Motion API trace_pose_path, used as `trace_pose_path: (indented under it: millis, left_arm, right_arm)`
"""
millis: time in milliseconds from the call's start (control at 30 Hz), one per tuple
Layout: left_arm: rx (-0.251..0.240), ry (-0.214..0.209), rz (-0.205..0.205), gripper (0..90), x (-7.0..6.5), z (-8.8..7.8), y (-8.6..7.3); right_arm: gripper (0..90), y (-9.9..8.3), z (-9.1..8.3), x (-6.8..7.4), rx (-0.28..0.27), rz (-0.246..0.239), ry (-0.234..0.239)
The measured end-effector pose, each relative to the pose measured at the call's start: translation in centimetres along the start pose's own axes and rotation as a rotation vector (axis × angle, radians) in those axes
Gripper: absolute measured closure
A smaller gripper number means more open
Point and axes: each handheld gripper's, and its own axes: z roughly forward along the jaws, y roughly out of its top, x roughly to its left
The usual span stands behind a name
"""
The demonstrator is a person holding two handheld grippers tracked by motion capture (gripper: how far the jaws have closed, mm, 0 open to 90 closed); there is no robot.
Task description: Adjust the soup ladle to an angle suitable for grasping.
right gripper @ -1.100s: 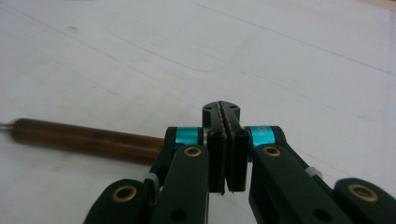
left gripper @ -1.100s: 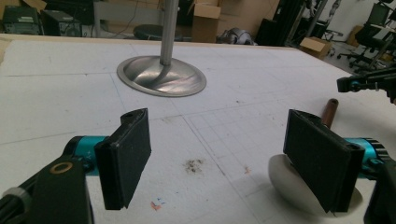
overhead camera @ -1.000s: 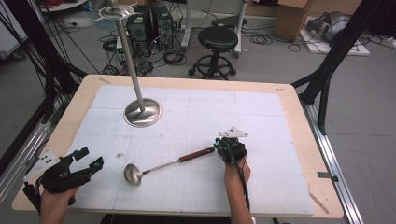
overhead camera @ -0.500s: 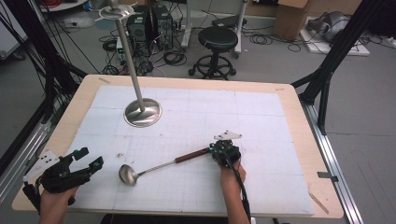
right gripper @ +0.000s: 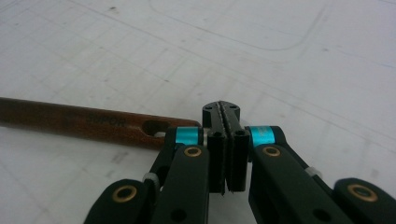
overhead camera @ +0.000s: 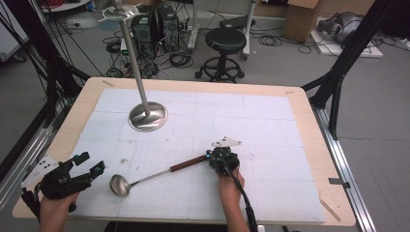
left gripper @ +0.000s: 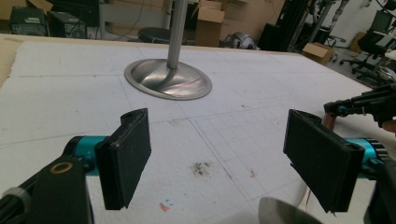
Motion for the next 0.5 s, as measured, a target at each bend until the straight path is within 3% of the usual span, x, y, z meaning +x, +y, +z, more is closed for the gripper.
trace_pose_path:
  millis: [233,500]
  left_arm:
    - [0.002,0.008,0.008,23.7,0.1,-0.1,0.1]
    - [0.003,0.012,0.013,23.8,0.2,-0.3,0.2]
  right_arm:
    - [89.2,0.5,0.9,2.2,0.002,-0.045,0.028]
    - [87.3,0.6,1.1,2.6,-0.002,-0.046,0.054]
